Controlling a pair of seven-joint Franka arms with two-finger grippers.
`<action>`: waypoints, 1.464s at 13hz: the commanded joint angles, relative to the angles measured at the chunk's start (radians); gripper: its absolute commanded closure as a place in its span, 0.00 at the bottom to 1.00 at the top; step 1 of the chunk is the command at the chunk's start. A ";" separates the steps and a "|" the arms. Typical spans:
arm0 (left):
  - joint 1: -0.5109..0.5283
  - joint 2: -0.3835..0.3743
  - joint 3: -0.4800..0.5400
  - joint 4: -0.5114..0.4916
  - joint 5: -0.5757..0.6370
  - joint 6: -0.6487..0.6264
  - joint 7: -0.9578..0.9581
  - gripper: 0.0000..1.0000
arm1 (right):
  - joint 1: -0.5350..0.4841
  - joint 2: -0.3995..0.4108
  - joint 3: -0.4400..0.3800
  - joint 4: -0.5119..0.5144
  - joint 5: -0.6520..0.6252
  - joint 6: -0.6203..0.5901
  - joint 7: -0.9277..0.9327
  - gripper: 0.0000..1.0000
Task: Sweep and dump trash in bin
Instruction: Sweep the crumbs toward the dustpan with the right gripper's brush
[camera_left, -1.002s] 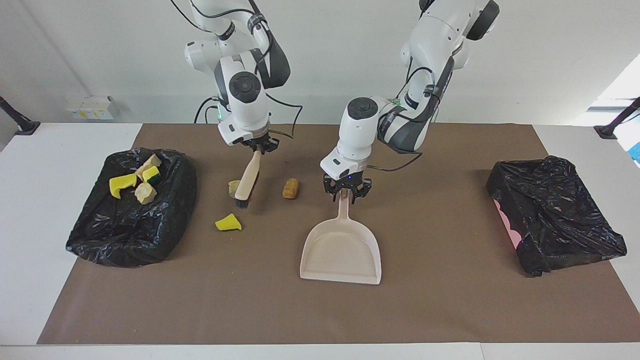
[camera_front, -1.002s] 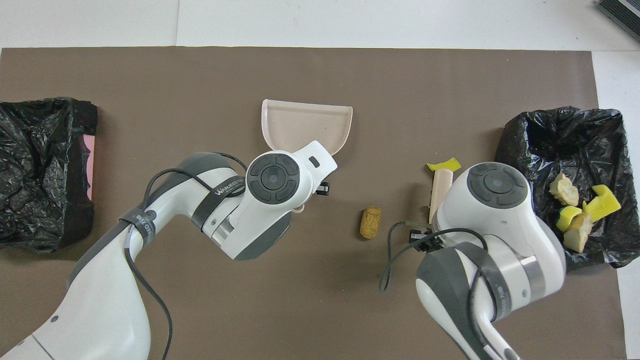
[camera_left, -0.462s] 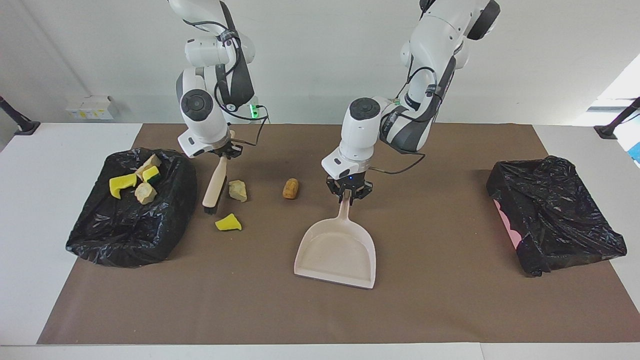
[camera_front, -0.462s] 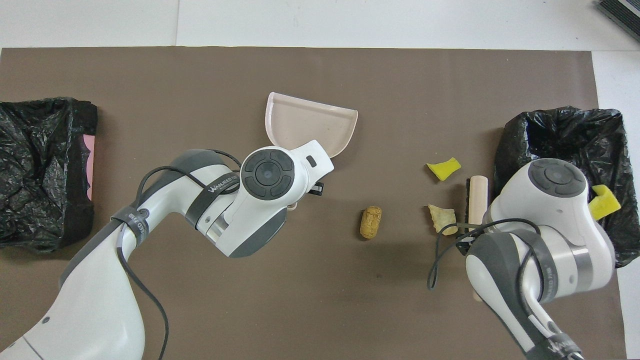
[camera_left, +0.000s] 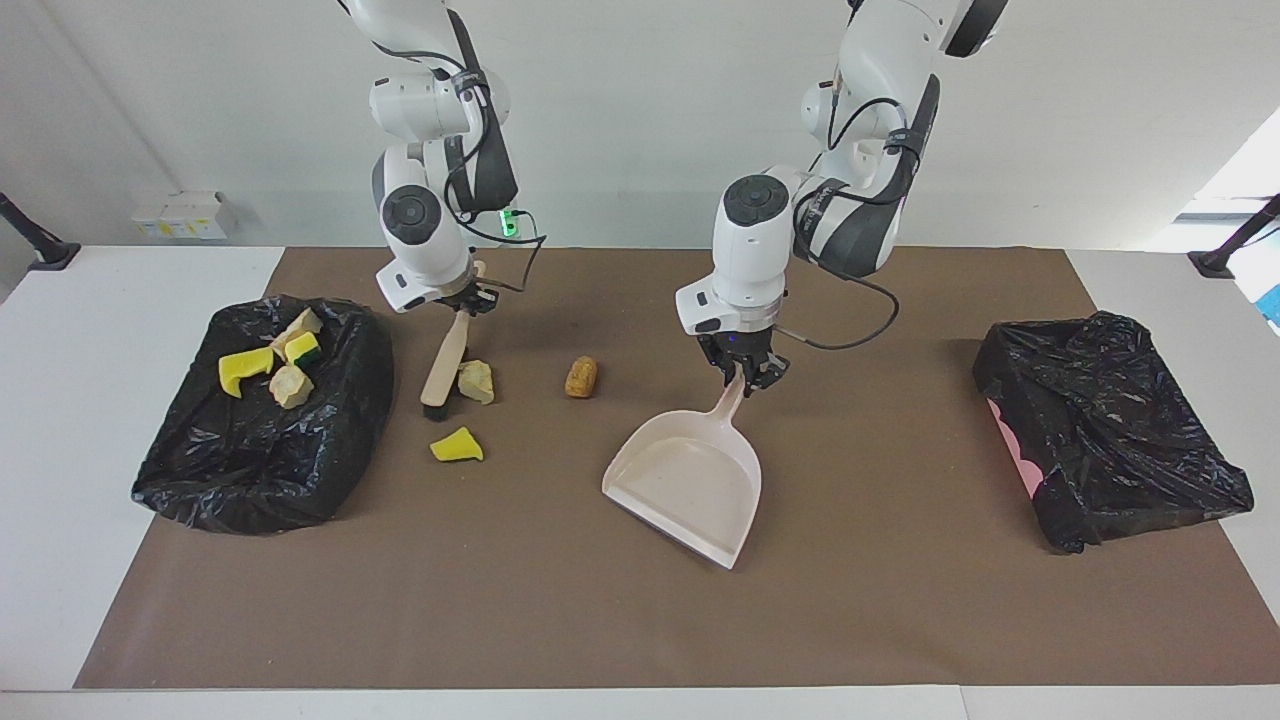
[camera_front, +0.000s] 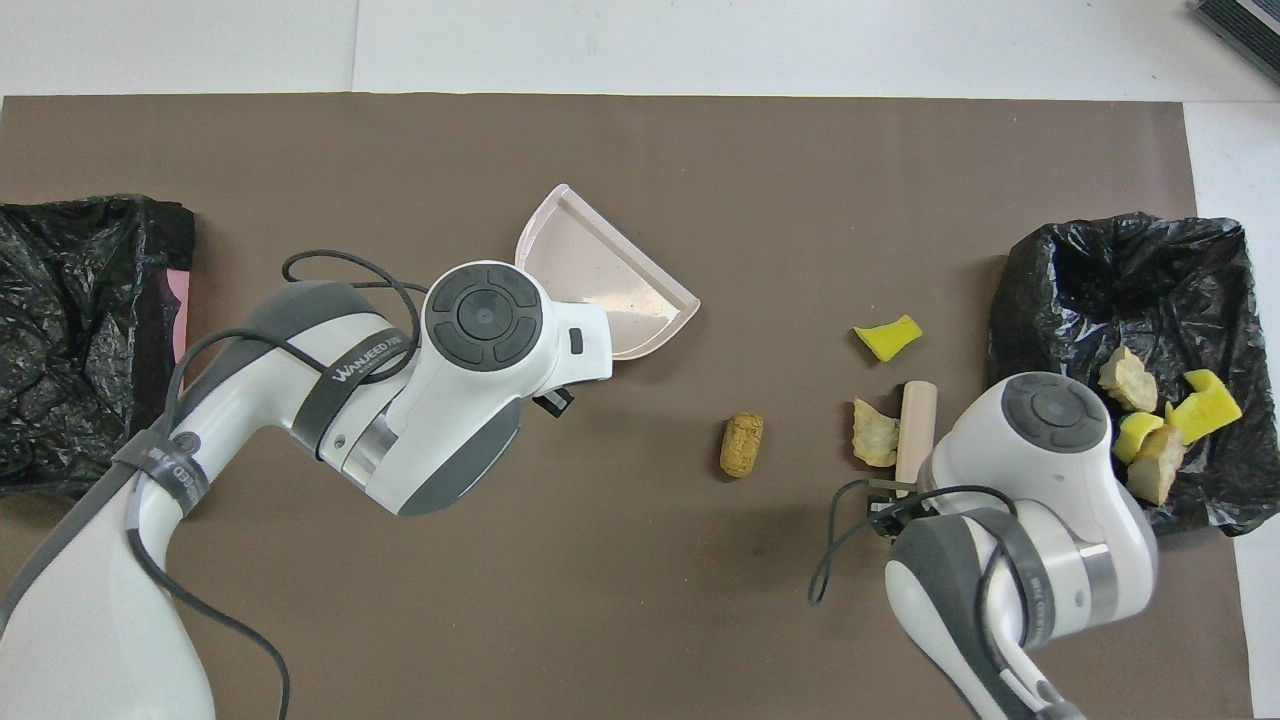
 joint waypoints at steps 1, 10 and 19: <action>0.035 -0.054 0.016 -0.008 -0.049 -0.078 0.287 1.00 | 0.070 0.048 0.008 0.054 0.077 0.022 0.035 1.00; 0.048 -0.175 0.047 -0.193 -0.083 -0.052 0.842 1.00 | 0.072 0.165 0.003 0.367 -0.037 -0.186 0.020 1.00; -0.006 -0.182 0.036 -0.327 -0.083 0.103 0.681 1.00 | -0.150 0.223 0.000 0.332 -0.346 -0.012 -0.391 1.00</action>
